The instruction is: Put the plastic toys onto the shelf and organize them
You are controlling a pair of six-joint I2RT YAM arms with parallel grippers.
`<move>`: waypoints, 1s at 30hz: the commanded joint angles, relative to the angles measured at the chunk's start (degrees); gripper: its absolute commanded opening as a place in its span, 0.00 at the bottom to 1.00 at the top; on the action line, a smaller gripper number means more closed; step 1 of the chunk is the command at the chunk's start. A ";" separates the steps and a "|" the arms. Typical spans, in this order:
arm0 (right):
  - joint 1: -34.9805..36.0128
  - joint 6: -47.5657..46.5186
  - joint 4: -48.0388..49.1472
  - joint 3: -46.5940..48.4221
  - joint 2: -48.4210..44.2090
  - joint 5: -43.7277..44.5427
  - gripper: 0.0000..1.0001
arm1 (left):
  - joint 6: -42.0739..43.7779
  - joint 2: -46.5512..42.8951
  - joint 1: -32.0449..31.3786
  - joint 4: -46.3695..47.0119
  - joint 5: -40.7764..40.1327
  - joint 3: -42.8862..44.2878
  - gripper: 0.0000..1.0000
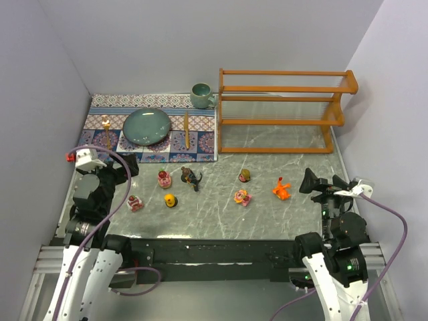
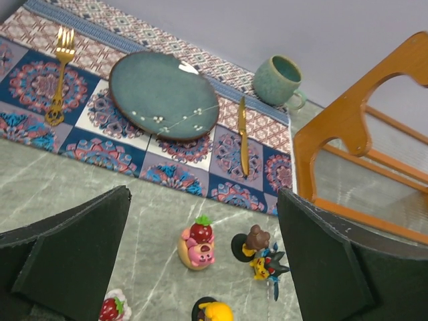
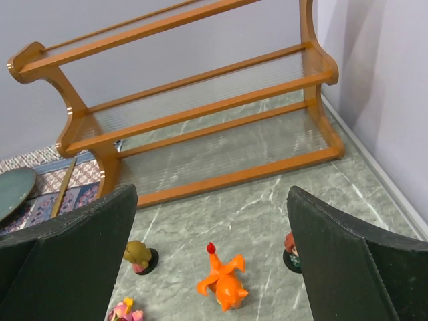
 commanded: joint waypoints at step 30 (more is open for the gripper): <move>0.71 0.64 -0.36 1.34 -17.57 -0.68 1.00 | -24.20 23.35 0.85 -20.81 -13.83 2.09 0.97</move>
